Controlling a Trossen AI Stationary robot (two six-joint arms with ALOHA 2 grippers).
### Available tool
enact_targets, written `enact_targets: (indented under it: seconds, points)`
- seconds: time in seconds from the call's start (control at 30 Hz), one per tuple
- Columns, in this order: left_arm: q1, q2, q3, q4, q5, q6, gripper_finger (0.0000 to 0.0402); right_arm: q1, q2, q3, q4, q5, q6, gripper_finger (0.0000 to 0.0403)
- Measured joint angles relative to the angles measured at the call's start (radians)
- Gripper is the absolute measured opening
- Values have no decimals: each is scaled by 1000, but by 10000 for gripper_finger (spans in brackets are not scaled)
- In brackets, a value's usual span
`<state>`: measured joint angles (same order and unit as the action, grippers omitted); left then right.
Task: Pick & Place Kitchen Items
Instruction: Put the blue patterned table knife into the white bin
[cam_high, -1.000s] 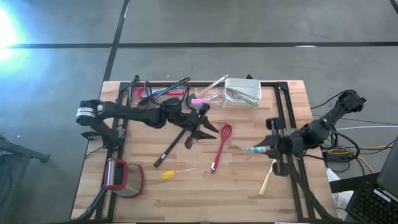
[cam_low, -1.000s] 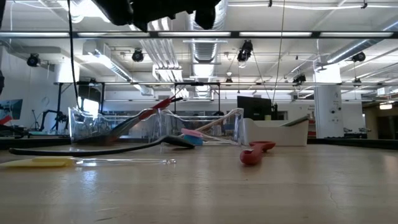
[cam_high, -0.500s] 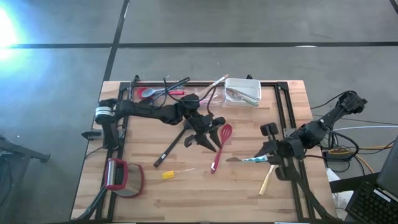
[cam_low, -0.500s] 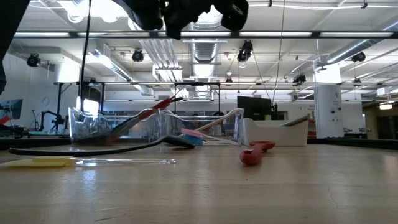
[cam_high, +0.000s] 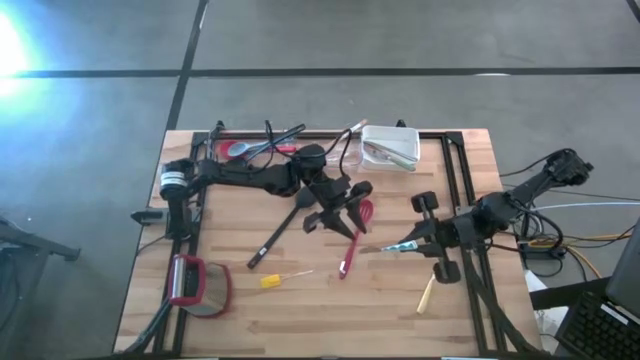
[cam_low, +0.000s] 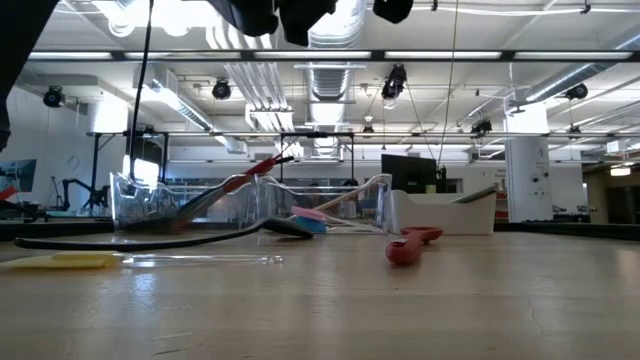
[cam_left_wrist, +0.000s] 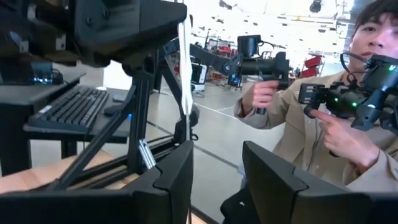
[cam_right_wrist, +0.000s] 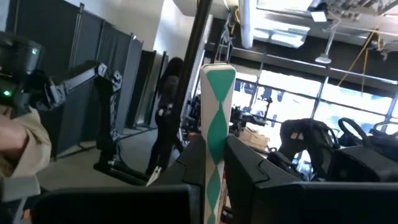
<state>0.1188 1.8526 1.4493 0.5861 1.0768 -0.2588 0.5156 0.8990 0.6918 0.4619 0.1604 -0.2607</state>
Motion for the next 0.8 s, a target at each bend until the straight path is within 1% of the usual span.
enact_targets:
  seconds: [0.13,0.23,0.37,0.5,0.7,0.8]
  points:
    - [0,0,13,-2,-3,2,147,-26,4,0,-2,-13,0,24]
    - [0,0,13,-3,-38,6,150,-49,3,0,5,-18,8,24]
    - [0,0,12,-29,-58,42,154,-102,29,0,45,-81,40,24]
    - [0,0,11,-56,-57,59,154,-167,77,7,48,-145,89,24]
    - [0,0,10,-107,-35,69,152,-240,139,46,49,-246,126,24]
    - [0,0,10,-117,-15,73,152,-263,160,67,45,-265,124,24]
